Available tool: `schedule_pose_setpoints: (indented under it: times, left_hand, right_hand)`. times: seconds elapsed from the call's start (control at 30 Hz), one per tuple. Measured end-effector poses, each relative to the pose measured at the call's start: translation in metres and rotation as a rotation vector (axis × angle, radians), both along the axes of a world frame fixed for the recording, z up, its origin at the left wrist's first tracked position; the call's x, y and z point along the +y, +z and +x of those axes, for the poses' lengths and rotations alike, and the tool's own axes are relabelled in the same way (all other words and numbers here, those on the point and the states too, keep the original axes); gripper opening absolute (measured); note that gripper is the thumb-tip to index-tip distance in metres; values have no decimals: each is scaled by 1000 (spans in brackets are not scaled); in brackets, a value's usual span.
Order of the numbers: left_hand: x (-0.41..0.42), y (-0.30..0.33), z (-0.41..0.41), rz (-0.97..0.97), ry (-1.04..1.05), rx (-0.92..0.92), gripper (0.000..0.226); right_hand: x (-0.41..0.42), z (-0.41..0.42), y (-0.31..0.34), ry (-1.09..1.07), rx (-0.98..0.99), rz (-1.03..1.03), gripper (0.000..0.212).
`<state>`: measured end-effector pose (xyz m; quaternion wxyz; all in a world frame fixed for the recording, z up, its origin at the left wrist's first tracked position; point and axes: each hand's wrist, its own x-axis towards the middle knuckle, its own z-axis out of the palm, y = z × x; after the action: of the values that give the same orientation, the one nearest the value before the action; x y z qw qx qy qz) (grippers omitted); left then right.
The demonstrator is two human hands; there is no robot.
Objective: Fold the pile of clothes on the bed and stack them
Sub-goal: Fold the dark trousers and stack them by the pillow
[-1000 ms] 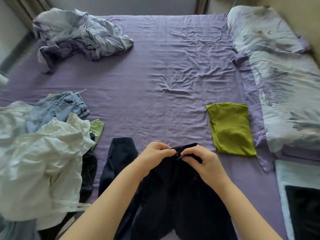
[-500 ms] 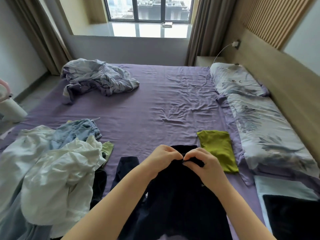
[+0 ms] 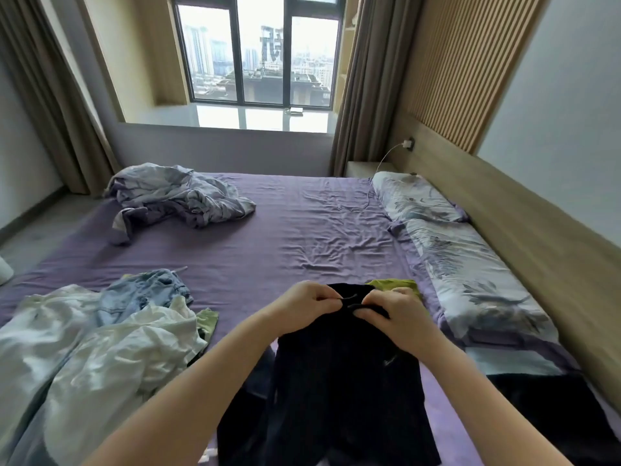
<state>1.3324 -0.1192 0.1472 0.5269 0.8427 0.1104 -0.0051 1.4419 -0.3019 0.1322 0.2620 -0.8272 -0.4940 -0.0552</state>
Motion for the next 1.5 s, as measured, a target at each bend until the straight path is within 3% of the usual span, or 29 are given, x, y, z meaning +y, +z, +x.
schedule_pose_setpoints:
  times: [0.13, 0.27, 0.37, 0.47, 0.57, 0.63, 0.8, 0.87, 1.0, 1.1, 1.23, 1.37, 1.43, 1.5]
  left_hand:
    - [27, 3, -15, 377, -110, 4, 18]
    - [55, 4, -30, 634, -129, 97, 30]
    - [67, 2, -39, 718, -188, 250, 51]
    - [75, 4, -45, 903, -297, 343, 47]
    - [86, 19, -45, 1175, -342, 230, 33]
    - [90, 36, -40, 1192, -308, 160, 30]
    - [98, 87, -27, 1436, -94, 37, 43]
    - [99, 105, -22, 1384, 31, -73, 42]
    - [96, 127, -16, 883, 162, -269, 31]
    - [93, 136, -14, 671, 173, -339, 17]
    - [90, 151, -4, 545, 105, -318, 3]
    - [83, 169, 4, 499, 112, -336, 30]
    - [80, 178, 8, 478, 148, -343, 51]
    - [80, 188, 11, 379, 141, -226, 67]
  right_hand:
    - [-13, 14, 2, -38, -57, -461, 35]
    - [-30, 25, 7, -122, -120, -667, 41]
    - [-35, 27, 16, -221, -216, -583, 45]
    - [-31, 25, 35, -266, -148, -465, 38]
    - [-33, 26, 60, -271, -30, -258, 32]
    - [-36, 31, 77, -262, -5, -102, 34]
    - [-40, 50, 118, -320, 99, 1, 27]
    - [-44, 54, 132, -297, 187, 61, 23]
    - [-48, 63, 159, -246, 200, 57, 48]
    - [-48, 73, 171, -253, 120, -3, 20]
    - [-51, 84, 176, -286, 115, 28, 3]
    - [-50, 96, 186, -297, 161, 200, 9]
    - [-49, 101, 194, -287, 278, 352, 18]
    - [-47, 106, 204, -273, 424, 449, 28]
